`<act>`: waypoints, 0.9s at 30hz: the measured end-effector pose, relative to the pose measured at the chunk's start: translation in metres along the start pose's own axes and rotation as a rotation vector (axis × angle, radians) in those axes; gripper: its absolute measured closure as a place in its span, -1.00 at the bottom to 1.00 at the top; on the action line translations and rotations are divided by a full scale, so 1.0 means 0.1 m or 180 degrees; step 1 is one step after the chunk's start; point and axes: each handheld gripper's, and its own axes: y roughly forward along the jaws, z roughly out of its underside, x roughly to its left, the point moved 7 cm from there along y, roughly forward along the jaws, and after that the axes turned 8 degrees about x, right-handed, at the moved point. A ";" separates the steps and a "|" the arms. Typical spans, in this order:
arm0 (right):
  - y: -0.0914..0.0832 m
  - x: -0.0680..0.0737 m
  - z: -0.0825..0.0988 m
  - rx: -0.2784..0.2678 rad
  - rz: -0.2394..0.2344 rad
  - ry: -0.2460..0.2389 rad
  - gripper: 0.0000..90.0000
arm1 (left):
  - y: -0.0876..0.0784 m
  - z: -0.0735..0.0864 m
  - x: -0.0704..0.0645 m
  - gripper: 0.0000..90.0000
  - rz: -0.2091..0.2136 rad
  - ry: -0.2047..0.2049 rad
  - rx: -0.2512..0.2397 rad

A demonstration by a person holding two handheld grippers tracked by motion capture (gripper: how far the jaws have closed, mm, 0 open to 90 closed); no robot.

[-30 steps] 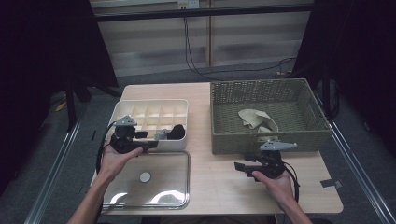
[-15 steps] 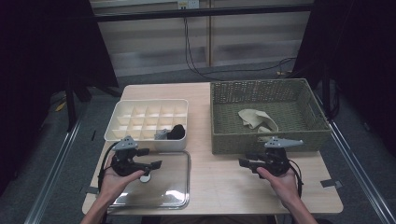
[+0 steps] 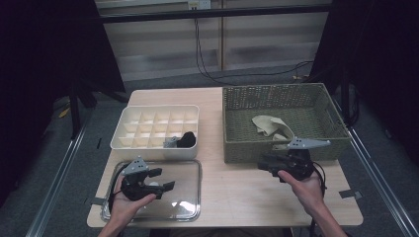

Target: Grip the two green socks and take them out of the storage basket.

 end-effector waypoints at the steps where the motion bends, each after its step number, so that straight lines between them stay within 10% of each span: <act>1: -0.02 0.00 -0.03 -0.0010 -0.0014 0.0014 0.25 | 0.01 0.01 -0.01 -0.42 0.0003 0.0017 0.0018; 13: -0.23 -0.32 -0.49 -0.0028 0.0109 0.0027 0.24 | 0.04 -0.02 0.02 -0.45 0.0009 0.0026 0.0041; 27: -0.14 -1.07 -0.85 0.0310 0.0477 0.0184 0.14 | 0.07 -0.01 0.05 -0.54 0.0028 0.0026 0.0117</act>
